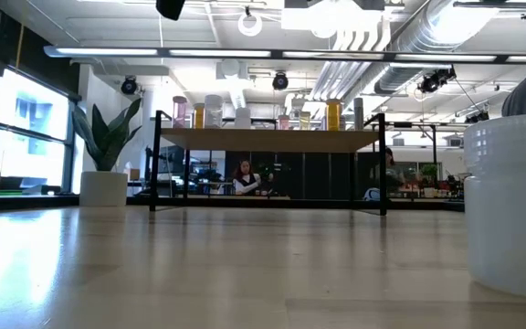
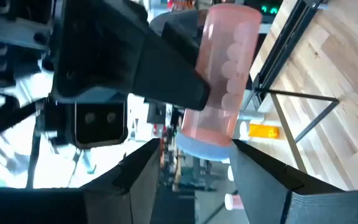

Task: Pick and place medicine bottles onto shelf by color
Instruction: Put the pink transparent pill bottle on the shelf

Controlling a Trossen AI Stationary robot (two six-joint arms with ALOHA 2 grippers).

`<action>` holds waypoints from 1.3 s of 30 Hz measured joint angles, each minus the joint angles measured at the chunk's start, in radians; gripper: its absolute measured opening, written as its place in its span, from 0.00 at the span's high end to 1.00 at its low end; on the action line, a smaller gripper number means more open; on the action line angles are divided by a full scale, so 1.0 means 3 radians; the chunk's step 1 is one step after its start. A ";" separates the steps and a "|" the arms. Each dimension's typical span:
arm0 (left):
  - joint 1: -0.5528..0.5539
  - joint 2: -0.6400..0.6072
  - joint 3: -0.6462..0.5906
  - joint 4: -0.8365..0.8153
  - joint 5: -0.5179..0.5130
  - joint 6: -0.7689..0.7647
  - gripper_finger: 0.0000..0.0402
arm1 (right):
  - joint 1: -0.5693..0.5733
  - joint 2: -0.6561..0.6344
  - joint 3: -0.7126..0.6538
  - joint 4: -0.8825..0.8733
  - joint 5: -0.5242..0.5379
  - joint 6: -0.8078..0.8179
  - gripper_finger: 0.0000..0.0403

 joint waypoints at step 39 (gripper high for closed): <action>0.0281 -0.0006 0.0000 -0.0465 -0.0671 -0.3011 0.55 | -0.0501 -0.0430 0.0013 0.0178 0.1261 -0.1683 0.78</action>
